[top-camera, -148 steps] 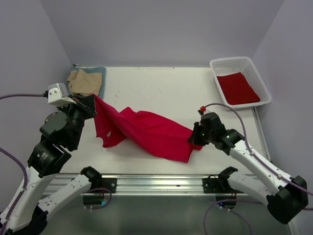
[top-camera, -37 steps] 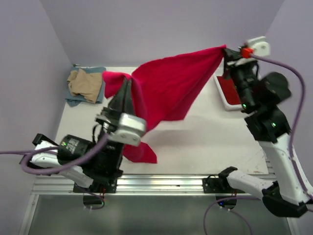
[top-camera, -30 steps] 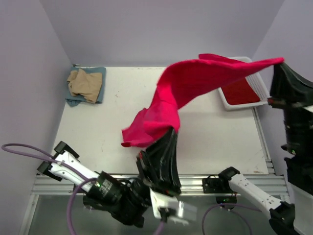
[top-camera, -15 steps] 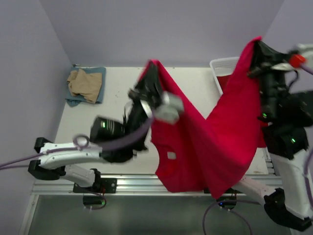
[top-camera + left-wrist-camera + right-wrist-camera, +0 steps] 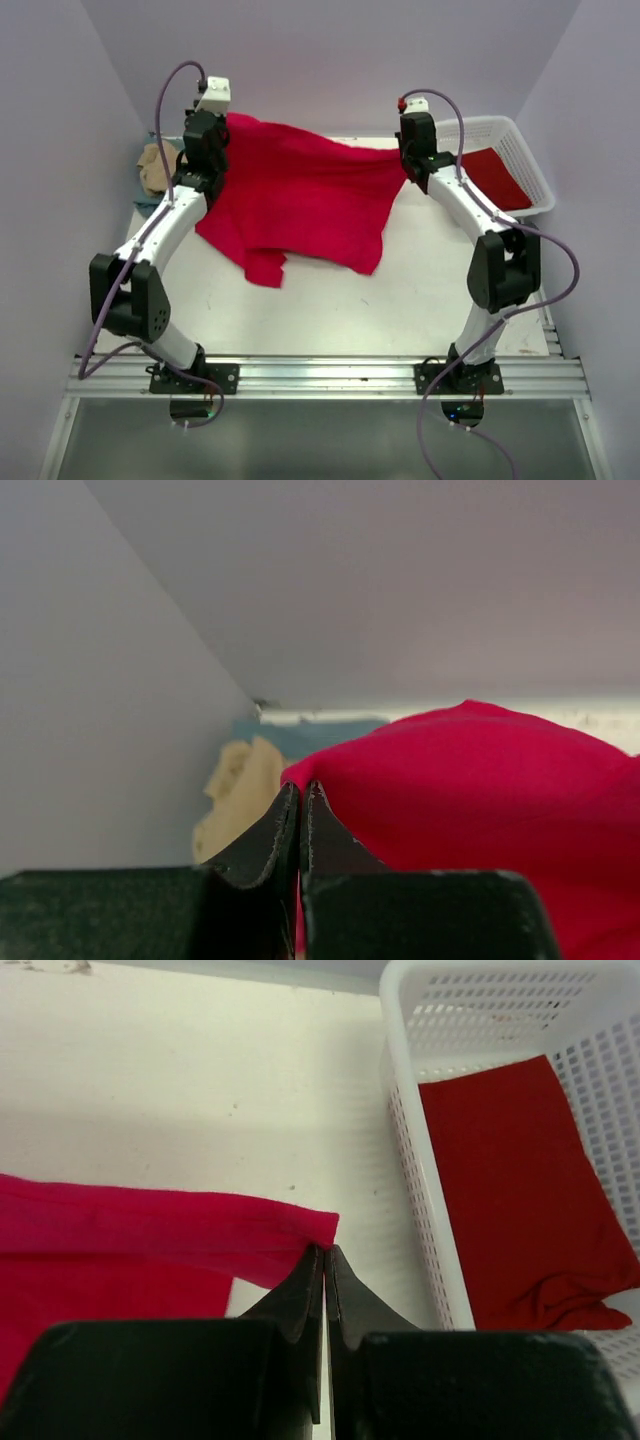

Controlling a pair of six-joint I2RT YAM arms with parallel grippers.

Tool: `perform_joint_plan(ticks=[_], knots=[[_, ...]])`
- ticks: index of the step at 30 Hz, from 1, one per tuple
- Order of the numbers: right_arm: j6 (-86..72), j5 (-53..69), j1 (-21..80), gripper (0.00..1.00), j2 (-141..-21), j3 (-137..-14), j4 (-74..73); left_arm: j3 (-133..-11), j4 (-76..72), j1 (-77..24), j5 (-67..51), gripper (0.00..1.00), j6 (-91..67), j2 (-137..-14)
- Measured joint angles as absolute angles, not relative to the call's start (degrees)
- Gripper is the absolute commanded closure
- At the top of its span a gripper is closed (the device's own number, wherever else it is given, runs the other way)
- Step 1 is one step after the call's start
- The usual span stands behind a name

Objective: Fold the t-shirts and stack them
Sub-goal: Flatten the tshirt out

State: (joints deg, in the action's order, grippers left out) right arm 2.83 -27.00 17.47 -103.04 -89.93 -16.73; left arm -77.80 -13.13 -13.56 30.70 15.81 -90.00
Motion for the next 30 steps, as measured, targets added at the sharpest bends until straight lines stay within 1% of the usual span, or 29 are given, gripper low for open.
perform_joint_plan(ticks=[5, 8, 13, 16, 19, 22, 26, 30], knots=[[-0.51, -26.63, 15.68, 1.0, -110.0, -90.35, -15.27, -70.15, -12.27, -9.19, 26.46, 1.0, 9.21, -97.95], [-1.8, -25.93, 15.57, 1.0, -112.86, -90.37, -14.96, -67.42, -11.97, -7.53, 24.97, 1.0, 6.59, -100.75], [-2.22, -25.78, 15.77, 1.0, -110.48, -86.63, -11.49, -66.67, -12.43, -6.7, 23.73, 1.0, 5.06, -99.74], [-1.67, -25.45, 16.03, 1.0, -103.59, -81.78, -8.82, -66.63, -12.25, -6.83, 22.92, 1.0, 5.08, -94.83], [0.8, -24.77, 17.19, 1.0, -93.89, -77.71, -4.86, -66.63, -12.56, -6.85, 21.58, 1.0, 5.15, -86.61], [3.75, -24.47, 19.68, 1.0, -85.65, -79.11, -1.23, -68.71, -12.78, -7.25, 20.03, 1.0, 5.61, -77.23], [6.98, -24.36, 21.71, 1.0, -83.99, -88.36, 1.08, -76.99, -13.56, -8.19, 17.43, 1.0, 6.24, -71.81], [9.8, -25.06, 22.63, 1.0, -83.64, -90.72, 1.83, -81.78, -13.61, -8.84, 15.16, 1.0, 8.08, -68.14]])
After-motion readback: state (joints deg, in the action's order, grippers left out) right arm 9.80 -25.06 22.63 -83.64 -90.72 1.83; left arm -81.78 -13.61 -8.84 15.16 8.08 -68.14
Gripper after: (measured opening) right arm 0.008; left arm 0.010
